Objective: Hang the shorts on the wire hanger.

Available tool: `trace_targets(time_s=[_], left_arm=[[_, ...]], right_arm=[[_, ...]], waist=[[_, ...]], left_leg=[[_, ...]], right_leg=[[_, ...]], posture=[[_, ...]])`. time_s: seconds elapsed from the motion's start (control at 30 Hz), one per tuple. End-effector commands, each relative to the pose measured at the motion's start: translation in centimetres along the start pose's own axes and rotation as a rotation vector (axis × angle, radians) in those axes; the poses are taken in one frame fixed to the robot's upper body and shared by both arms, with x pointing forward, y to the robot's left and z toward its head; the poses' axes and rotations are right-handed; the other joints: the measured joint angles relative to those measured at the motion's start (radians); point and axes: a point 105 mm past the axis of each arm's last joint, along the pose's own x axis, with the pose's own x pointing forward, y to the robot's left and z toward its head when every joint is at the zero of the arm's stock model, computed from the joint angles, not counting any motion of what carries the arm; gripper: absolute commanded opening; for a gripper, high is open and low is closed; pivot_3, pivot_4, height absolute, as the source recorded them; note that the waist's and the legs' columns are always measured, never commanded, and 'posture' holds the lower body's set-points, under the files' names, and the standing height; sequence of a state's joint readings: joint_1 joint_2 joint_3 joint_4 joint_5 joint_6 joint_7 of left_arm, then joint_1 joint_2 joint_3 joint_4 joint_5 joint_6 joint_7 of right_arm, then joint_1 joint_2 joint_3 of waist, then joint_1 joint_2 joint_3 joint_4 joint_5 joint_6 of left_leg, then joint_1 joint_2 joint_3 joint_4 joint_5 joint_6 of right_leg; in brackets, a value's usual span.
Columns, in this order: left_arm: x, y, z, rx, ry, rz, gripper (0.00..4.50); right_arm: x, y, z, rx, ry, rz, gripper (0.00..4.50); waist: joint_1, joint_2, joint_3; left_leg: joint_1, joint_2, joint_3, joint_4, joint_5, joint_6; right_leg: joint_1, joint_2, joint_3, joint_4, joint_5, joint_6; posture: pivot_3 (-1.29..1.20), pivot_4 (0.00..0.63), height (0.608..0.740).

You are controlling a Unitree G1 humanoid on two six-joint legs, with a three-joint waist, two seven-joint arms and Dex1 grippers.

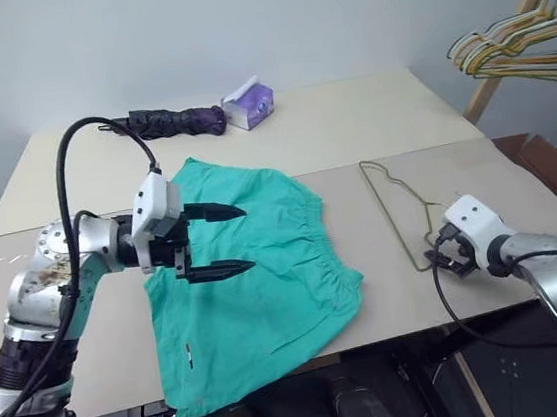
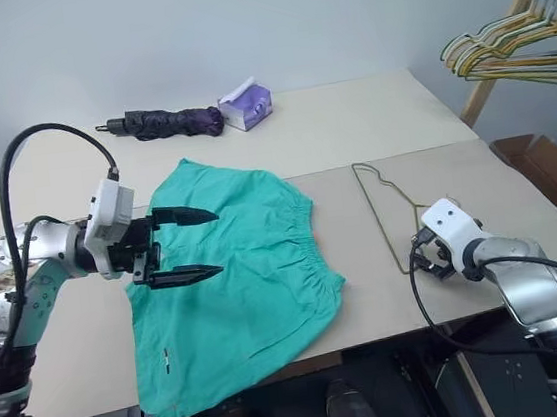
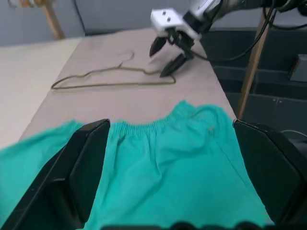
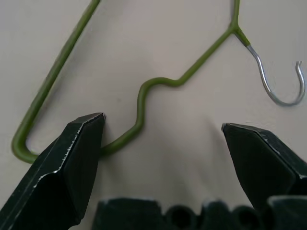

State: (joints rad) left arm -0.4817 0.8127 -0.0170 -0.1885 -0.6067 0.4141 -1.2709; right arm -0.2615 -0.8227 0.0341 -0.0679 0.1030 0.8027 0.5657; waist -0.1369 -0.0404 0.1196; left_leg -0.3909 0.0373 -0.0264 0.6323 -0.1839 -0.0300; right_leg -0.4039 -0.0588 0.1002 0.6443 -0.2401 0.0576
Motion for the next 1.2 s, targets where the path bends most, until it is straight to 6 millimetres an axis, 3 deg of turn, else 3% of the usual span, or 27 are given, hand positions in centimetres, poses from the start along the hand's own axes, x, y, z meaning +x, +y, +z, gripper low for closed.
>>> trace_targets(time_s=[0.03,0.37,0.53,0.67,0.83,0.97,1.13,1.2], left_arm=[[-0.2,0.1,1.3,0.078,-0.025,0.009,4.46],[0.3,0.4,1.3,0.119,-0.029,-0.005,4.46],[0.7,0.9,1.5,0.140,-0.042,0.001,4.46],[0.8,1.7,1.8,0.133,-0.053,0.023,4.46],[1.0,4.0,2.7,0.170,-0.139,0.184,4.46],[0.7,5.3,2.8,0.120,-0.095,0.187,4.46],[0.0,5.9,3.4,0.086,-0.110,0.126,4.48],[0.0,6.1,3.3,0.084,-0.086,0.121,4.48]], right_arm=[[0.6,0.4,-0.7,0.072,0.055,0.033,3.52],[0.7,0.7,0.8,0.129,0.043,0.114,0.13],[0.8,-0.4,2.6,0.094,-0.015,0.057,0.04],[0.0,-2.8,5.3,0.026,-0.121,-0.074,0.04],[-2.1,-4.6,9.4,-0.381,-0.339,-0.264,0.04],[-3.8,-4.8,11.9,-0.888,-0.504,-0.461,0.04],[-4.5,-4.2,12.9,-1.282,-0.641,-0.528,0.01],[-4.8,-3.8,13.2,-1.356,-0.705,-0.535,0.01]], waist=[[-0.009,-0.002,-0.001],[-0.023,-0.004,-0.003],[-0.046,-0.004,-0.003],[-0.061,-0.003,-0.003],[-0.074,-0.003,-0.003],[-0.084,-0.003,-0.003],[-0.108,0.002,-0.010],[-0.122,0.003,-0.010]], left_leg=[[0.000,0.000,0.000,0.000,0.000,0.000],[-0.001,-0.001,-0.001,0.001,0.000,0.000],[-0.002,-0.001,-0.001,0.001,0.000,0.000],[-0.003,-0.001,-0.001,0.001,0.000,0.000],[-0.004,-0.001,-0.001,0.001,0.000,0.000],[-0.005,-0.001,-0.001,0.001,0.000,0.000],[-0.006,-0.002,-0.001,0.001,0.000,0.000],[-0.005,-0.003,-0.001,0.001,0.000,0.000]], right_leg=[[0.000,0.000,0.000,0.000,0.000,0.000],[0.001,-0.001,0.000,-0.002,0.001,0.002],[0.001,-0.001,0.000,-0.002,0.002,0.004],[-0.001,-0.001,0.000,-0.002,0.002,0.004],[-0.001,-0.001,0.000,-0.002,0.003,0.005],[-0.002,-0.001,0.000,-0.003,0.003,0.005],[-0.002,-0.002,0.000,-0.003,0.003,0.006],[-0.003,-0.003,0.000,-0.003,0.003,0.006]], posture=[[-0.14,0.065,0.740],[-0.16,0.043,0.740],[-0.17,0.035,0.740],[-0.18,0.029,0.740],[-0.18,0.024,0.740],[-0.18,0.014,0.740],[-0.18,0.000,0.740],[-0.19,0.000,0.740]])
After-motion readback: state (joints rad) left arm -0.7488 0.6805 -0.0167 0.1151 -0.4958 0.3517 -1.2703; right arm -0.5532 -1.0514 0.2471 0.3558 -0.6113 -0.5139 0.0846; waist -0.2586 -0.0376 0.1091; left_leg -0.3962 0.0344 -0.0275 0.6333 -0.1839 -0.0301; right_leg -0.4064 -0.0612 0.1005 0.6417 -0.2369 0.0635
